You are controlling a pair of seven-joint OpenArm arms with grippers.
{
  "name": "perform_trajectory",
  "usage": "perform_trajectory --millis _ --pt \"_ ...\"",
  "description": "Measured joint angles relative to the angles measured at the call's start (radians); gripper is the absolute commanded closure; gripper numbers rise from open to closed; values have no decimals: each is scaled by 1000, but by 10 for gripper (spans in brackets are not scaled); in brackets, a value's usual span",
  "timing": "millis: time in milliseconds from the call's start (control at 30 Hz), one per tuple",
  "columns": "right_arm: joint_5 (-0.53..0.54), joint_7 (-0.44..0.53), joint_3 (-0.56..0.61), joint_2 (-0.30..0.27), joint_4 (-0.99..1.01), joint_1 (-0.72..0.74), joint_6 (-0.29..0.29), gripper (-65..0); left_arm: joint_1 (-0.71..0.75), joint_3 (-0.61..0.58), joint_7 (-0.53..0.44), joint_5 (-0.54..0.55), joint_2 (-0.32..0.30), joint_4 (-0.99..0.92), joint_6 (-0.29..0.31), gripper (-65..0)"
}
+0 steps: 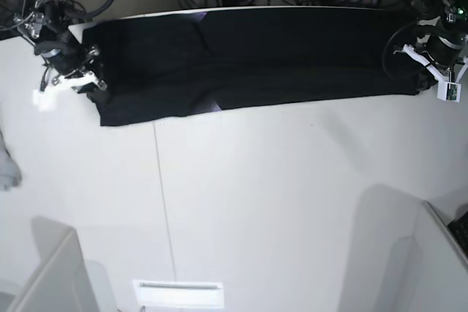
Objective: Fold the T-shirt properly
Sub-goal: 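Fold the hem up over the body toward the collar with both grippers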
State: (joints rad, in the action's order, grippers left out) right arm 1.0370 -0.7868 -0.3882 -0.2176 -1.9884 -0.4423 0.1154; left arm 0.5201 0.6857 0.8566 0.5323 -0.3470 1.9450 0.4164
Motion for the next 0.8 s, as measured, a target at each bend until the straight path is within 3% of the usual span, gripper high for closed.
perform_trajectory --millis 333,500,800 --pt "3 3 -1 0 -3 -80 -2 0 40 0 0 0 0 3 0 0" --pt "-84 0 2 5 -3 -121 -2 0 84 0 1 0 -1 5 0 0" --pt "-95 2 47 6 -1 -143 -2 0 106 -5 -3 -3 1 2 0 0"
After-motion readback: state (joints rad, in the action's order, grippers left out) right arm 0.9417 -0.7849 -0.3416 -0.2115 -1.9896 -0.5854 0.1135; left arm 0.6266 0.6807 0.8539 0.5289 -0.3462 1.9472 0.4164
